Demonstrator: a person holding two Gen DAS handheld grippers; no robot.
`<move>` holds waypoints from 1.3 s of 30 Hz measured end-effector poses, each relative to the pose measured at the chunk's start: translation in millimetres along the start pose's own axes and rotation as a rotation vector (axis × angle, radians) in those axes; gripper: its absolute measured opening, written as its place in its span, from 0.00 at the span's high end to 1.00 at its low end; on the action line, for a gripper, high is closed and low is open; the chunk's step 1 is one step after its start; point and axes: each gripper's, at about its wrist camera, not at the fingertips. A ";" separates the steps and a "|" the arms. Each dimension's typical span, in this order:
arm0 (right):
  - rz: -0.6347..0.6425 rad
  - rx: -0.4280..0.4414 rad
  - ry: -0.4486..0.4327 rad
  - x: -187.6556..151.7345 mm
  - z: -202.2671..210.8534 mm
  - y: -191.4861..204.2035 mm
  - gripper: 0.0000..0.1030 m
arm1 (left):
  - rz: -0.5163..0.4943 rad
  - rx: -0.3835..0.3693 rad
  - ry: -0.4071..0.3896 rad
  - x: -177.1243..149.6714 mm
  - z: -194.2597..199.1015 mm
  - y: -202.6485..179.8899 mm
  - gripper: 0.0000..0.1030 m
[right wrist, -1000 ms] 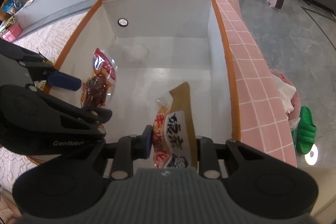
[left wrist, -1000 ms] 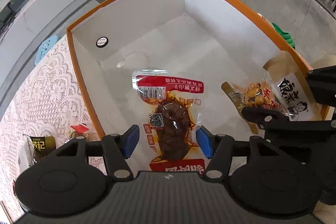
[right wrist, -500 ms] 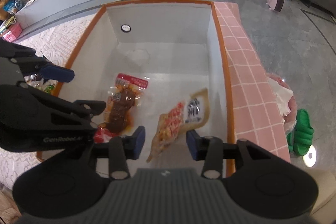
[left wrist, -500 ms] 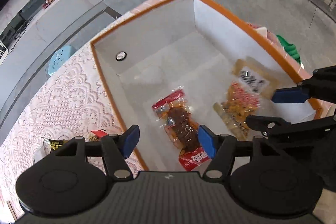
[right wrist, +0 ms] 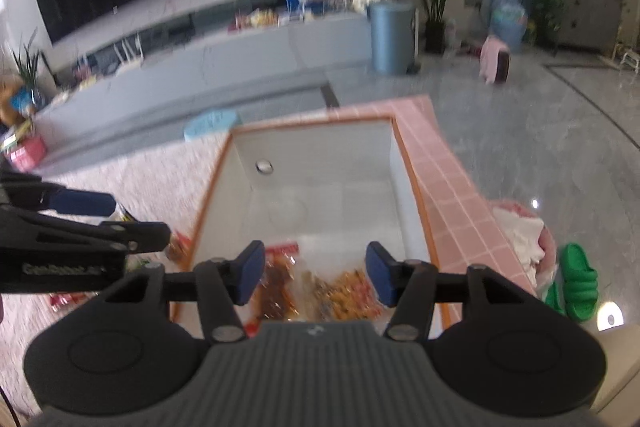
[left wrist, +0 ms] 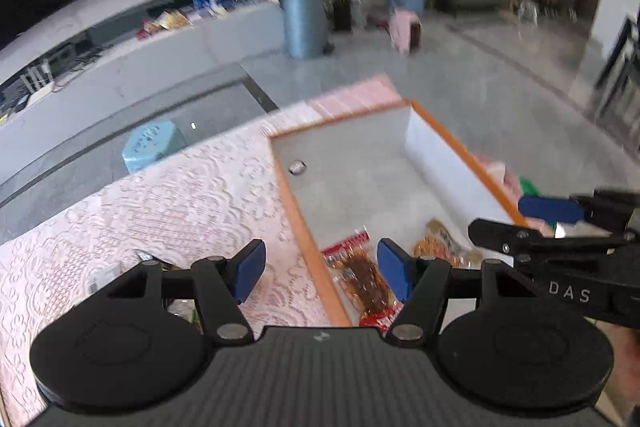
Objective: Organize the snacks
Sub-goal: 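Move both tools back from the box to the snack pile, then grasp the red chip bag with left tool while right tool grasps the clear green-snack bag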
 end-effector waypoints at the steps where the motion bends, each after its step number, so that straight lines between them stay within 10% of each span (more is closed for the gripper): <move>1: -0.005 0.004 -0.019 -1.1 5.6 3.4 0.47 | 0.022 0.004 -0.029 -3.2 9.4 6.2 0.27; 15: -0.049 0.095 -0.235 -37.2 56.6 71.2 0.36 | 0.166 0.129 -0.222 -69.0 96.4 73.9 0.26; 28: 0.035 0.212 -0.195 -78.3 34.0 149.0 0.32 | 0.323 0.258 -0.194 -143.4 114.6 141.4 0.24; 39: 0.149 0.326 -0.098 -90.6 -15.3 203.5 0.41 | 0.455 0.194 -0.076 -176.1 89.5 189.7 0.24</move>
Point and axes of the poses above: each gripper's, at about its wrist camera, not at the fingertips, and z roughly against the way its jaws point, y to its left, x to its top, and after that the axes turned 3 degrees about -y, right-handed
